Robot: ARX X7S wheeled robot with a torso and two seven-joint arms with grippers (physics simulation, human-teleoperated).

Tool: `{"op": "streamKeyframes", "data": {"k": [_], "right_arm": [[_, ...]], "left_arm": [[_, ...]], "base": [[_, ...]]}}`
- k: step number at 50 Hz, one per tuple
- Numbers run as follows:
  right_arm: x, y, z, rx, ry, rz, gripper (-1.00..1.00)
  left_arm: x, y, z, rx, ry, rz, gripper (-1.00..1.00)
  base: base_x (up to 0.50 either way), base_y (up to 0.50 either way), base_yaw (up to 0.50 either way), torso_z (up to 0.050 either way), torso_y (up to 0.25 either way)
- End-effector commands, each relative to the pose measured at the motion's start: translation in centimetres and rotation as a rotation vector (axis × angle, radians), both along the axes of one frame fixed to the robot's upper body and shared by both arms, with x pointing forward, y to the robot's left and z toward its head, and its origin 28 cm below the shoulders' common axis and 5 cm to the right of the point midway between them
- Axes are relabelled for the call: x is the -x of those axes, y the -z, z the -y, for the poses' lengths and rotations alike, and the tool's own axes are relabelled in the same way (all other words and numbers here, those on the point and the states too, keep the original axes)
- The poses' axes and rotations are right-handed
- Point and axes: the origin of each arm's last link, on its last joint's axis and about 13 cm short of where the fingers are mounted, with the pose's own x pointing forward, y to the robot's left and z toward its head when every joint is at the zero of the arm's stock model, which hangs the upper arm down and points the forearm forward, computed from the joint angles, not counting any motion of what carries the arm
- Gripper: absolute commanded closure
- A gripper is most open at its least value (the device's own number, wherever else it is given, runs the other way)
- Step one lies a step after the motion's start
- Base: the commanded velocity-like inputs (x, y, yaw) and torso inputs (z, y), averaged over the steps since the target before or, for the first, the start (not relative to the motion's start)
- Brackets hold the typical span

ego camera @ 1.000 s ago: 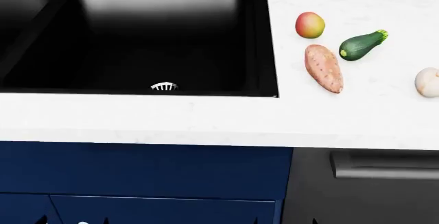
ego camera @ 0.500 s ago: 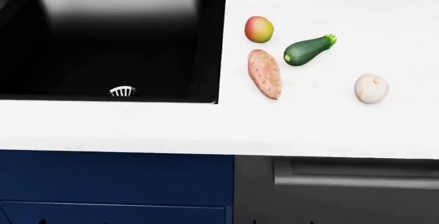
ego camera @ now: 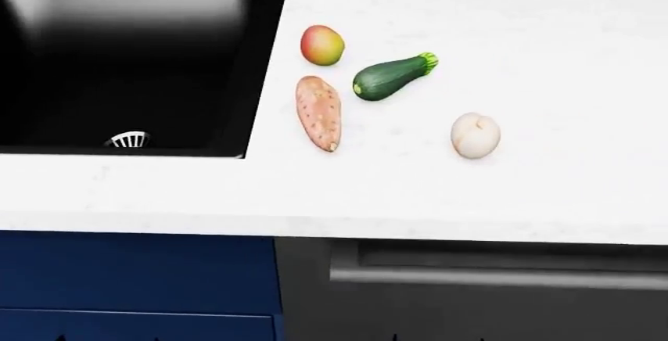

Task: There is a mixed pile of frozen fruits and vegetables on the counter. Locate all the frozen vegetables and place the items in a bowl on the counter. Take all the frozen fruits and defrost them in a running sink.

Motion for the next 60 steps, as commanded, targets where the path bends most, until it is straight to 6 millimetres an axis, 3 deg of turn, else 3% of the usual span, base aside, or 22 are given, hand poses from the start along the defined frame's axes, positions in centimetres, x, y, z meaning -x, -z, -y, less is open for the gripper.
{"op": "streamKeyframes", "data": {"k": [1,11,51,60], "right_arm": [[-0.25,-0.33,0.24,-0.012,-0.003,0.027,-1.00],[-0.31,-0.31,0.27,-0.012,0.005,0.019,-1.00],[-0.32,-0.26,0.29,-0.004,0.012,0.024,-1.00],[-0.29,-0.38,0.19,-0.002,0.007,0.033,-1.00]], "left_arm": [[-1.32,-0.60,0.51,-0.012,0.003,-0.004,-1.00],[-1.31,-0.68,0.38,-0.033,-0.002,0.025,-1.00],[-1.24,-0.69,0.37,0.000,0.005,0.023,-1.00],[-1.31,-0.65,0.57,-0.039,0.019,0.002,-1.00]], "base": [[0.00,0.00,0.00,0.000,0.000],[0.00,0.00,0.00,0.008,0.000],[0.00,0.00,0.00,0.050,0.000],[0.00,0.00,0.00,0.000,0.000]]}}
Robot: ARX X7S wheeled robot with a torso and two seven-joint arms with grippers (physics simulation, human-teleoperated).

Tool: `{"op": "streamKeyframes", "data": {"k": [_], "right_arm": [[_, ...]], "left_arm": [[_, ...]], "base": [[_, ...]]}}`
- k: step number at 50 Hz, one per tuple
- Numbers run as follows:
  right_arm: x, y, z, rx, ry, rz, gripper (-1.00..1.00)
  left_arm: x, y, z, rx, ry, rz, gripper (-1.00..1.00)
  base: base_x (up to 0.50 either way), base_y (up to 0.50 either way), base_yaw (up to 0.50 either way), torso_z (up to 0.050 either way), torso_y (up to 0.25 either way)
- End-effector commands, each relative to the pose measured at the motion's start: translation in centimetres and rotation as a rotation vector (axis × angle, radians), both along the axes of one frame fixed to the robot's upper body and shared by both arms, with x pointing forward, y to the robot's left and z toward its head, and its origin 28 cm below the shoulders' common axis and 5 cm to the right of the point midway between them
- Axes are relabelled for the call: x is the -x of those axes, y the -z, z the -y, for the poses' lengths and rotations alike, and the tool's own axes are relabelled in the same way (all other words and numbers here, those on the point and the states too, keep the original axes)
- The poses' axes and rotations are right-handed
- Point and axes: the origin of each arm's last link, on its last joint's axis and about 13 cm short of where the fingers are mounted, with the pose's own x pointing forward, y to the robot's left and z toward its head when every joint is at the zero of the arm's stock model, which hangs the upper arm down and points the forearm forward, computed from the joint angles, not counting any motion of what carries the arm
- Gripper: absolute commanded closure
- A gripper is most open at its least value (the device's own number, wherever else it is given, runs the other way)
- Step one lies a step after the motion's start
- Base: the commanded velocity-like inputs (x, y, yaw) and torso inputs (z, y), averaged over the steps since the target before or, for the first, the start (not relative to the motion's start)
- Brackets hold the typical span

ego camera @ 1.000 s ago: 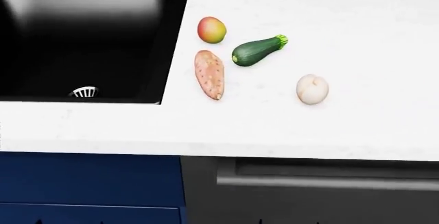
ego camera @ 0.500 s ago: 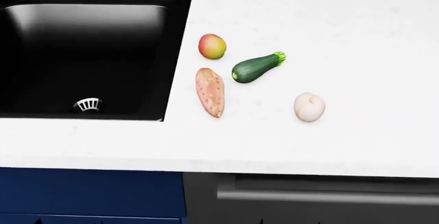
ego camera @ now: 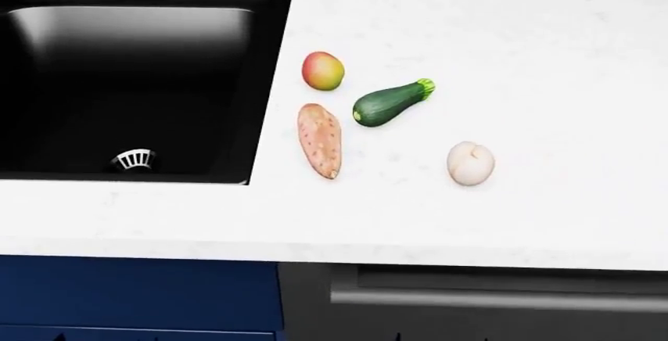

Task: There is a mixed pile of frozen fruits and vegetables on the counter. Locate all the frozen vegetables and place the items in a bowl on the counter. Take all the frozen fruits and defrost them in a running sink.

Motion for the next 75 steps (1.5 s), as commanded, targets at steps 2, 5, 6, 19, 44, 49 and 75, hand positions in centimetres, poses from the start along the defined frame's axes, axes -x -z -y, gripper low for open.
{"op": "streamKeyframes", "data": {"k": [2,5,6,19,44,49,75], "right_arm": [[-0.3,-0.6,0.1,-0.003,-0.010,0.033,-1.00],[-0.2,-2.1,0.2,-0.045,0.006,0.043,-1.00],[-0.2,-3.0,0.2,-0.044,0.018,0.068,-1.00],[0.0,-16.9,1.4,0.050,-0.016,0.224,-1.00],[1.2,-18.2,3.8,0.112,0.065,0.179,-1.00],[1.2,-18.1,3.8,0.111,0.067,0.179,-1.00],[1.1,-17.9,3.9,0.108,0.065,0.174,-1.00]], "left_arm": [[-1.4,-0.7,0.8,0.005,0.018,-0.010,-1.00],[-1.3,-1.7,0.8,0.014,0.045,-0.010,-1.00],[-1.4,-2.8,0.7,0.166,0.058,-0.028,-1.00],[-0.7,-15.1,1.2,0.059,0.112,0.050,-1.00],[0.5,-16.7,0.7,0.004,0.059,0.014,-1.00],[0.6,-16.8,0.7,0.003,0.058,0.018,-1.00],[0.3,-16.4,0.9,0.030,0.053,-0.001,-1.00]], "base": [[0.00,0.00,0.00,0.000,0.000],[0.00,0.00,0.00,0.000,0.000],[0.00,0.00,0.00,0.000,0.000],[0.00,0.00,0.00,0.000,0.000],[0.09,0.00,0.00,0.000,0.000],[0.32,-0.02,0.00,0.000,0.000],[0.37,-0.20,0.00,0.000,0.000]]}}
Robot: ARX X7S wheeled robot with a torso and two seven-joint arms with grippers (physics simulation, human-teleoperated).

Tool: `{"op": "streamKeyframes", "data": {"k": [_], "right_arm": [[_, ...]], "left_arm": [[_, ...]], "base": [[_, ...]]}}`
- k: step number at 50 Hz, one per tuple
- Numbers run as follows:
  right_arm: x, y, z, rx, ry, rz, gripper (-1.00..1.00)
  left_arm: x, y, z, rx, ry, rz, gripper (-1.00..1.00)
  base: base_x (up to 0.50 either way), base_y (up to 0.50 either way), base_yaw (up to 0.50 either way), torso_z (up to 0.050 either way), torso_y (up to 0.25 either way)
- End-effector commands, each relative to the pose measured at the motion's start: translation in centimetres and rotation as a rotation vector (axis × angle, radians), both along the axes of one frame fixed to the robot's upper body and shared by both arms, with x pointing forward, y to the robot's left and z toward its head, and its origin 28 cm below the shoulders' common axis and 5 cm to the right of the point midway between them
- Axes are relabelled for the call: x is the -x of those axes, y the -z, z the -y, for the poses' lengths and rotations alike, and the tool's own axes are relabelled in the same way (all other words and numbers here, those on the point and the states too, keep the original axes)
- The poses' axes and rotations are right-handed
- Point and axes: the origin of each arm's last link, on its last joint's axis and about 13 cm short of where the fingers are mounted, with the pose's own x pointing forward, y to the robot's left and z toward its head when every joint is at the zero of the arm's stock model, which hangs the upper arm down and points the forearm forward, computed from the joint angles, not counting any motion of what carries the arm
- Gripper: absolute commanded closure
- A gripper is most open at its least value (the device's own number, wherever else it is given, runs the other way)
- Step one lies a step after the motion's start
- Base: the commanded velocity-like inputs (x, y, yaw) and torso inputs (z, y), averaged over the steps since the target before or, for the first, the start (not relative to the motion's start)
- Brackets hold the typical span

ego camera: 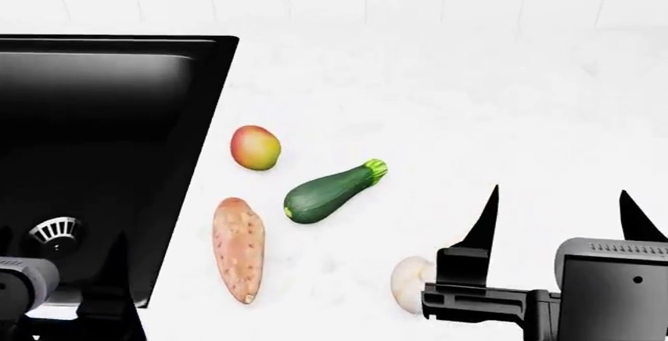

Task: There is a mixed pile of frozen fruits and vegetables on the counter. Locate all the frozen vegetables and place the items in a bowl on the counter. Take all the frozen fruits and defrost them in a running sink.

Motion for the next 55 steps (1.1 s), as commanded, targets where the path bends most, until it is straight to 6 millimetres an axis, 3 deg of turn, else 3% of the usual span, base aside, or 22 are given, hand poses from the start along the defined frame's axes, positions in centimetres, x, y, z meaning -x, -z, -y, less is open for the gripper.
{"op": "streamKeyframes", "data": {"k": [1,7,17,20,31,35,46,55], "right_arm": [[-0.1,-0.3,0.0,0.000,-0.032,0.013,-1.00],[-0.1,-0.1,0.0,-0.008,-0.031,0.007,-1.00],[-0.1,0.5,0.0,-0.018,-0.029,-0.008,-1.00],[-0.1,0.6,-0.1,-0.021,-0.031,-0.009,-1.00],[-0.2,1.1,-0.3,-0.034,-0.037,-0.024,-1.00],[0.0,1.2,-0.2,-0.042,-0.034,-0.024,-1.00],[0.2,1.5,-0.2,-0.057,-0.036,-0.034,-1.00],[0.2,1.6,-0.1,-0.063,-0.032,-0.036,-1.00]], "left_arm": [[-0.8,-0.6,0.6,-0.001,0.006,-0.003,-1.00],[-1.0,-0.7,1.3,0.043,0.060,-0.039,-1.00],[-2.1,-3.8,3.9,0.109,0.161,-0.089,-1.00],[-3.5,-3.4,4.5,0.097,0.182,-0.121,-1.00],[-5.4,-2.6,6.9,0.058,0.286,-0.168,-1.00],[-5.8,-1.2,6.8,0.078,0.258,-0.208,-1.00],[-6.9,-0.3,5.7,0.064,0.156,-0.225,-1.00],[-7.9,1.5,6.2,0.084,0.180,-0.298,-1.00]], "base": [[0.38,-0.04,0.00,0.000,0.000],[0.11,-0.01,0.00,0.000,0.000],[0.00,0.00,0.00,0.000,0.000],[0.00,0.00,0.00,0.000,0.000],[0.00,0.00,0.00,0.000,0.000],[0.00,0.00,0.00,0.000,0.000],[0.00,0.00,0.00,0.000,0.000],[0.00,0.00,0.00,0.000,0.000]]}}
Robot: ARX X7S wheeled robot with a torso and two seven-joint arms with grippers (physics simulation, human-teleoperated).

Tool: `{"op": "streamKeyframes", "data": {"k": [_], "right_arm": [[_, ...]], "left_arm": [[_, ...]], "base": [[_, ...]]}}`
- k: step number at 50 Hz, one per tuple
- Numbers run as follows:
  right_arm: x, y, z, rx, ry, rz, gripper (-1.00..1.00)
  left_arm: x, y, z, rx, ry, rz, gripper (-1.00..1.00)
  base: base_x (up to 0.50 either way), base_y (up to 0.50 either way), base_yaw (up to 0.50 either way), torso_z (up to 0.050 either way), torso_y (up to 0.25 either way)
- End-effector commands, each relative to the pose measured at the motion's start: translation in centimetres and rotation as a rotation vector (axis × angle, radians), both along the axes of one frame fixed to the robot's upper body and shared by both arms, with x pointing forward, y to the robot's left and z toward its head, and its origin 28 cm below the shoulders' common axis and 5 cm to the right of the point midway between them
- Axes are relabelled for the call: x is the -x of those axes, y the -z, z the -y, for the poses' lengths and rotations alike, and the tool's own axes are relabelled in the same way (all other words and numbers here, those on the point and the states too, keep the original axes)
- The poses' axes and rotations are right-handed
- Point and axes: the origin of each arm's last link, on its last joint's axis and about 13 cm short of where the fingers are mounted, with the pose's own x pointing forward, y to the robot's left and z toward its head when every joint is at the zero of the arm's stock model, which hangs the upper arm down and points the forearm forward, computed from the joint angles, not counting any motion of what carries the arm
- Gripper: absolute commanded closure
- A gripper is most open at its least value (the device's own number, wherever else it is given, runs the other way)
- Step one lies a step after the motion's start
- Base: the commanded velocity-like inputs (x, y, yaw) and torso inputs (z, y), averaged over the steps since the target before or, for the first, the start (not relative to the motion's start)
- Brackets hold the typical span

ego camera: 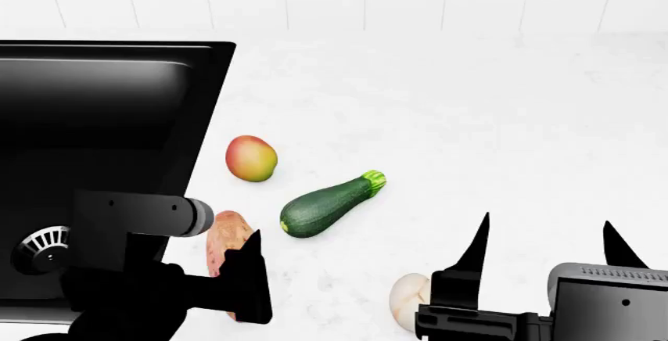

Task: There is a mixed pile of frozen fruits and vegetables on the counter. Locate all the frozen vegetables and place the items in a bowl on the counter. Take all the frozen fruits and defrost them in a running sink.

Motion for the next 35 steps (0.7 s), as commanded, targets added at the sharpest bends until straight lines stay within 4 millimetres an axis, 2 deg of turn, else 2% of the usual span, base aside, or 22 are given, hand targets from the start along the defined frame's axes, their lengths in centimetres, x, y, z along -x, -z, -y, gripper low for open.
{"op": "streamKeyframes", "data": {"k": [1,8,16,31,32,35], "right_arm": [[0.0,-0.1,0.2,-0.012,-0.023,0.012,-1.00],[-0.2,0.2,0.0,-0.010,-0.027,0.002,-1.00],[-0.3,0.5,-0.1,-0.011,-0.029,-0.010,-1.00],[-0.2,0.8,0.0,-0.018,-0.028,-0.013,-1.00],[-0.2,0.8,-0.1,-0.018,-0.029,-0.014,-1.00],[-0.2,0.8,-0.1,-0.018,-0.029,-0.014,-1.00]], "left_arm": [[-1.7,0.8,0.6,-0.028,0.009,-0.053,-1.00],[-2.0,0.9,1.3,-0.022,0.050,-0.076,-1.00],[-2.5,1.8,1.2,0.005,0.051,-0.111,-1.00],[-2.6,2.3,1.3,-0.005,0.056,-0.123,-1.00],[-2.6,2.2,1.3,-0.004,0.052,-0.119,1.00],[-2.6,1.9,1.1,-0.020,0.035,-0.104,1.00]], "base": [[0.00,0.00,0.00,0.000,0.000],[0.00,0.00,0.00,0.000,0.000],[0.00,0.00,0.00,0.000,0.000],[0.00,0.00,0.00,0.000,0.000],[0.00,0.00,0.00,0.000,0.000],[0.00,0.00,0.00,0.000,0.000]]}}
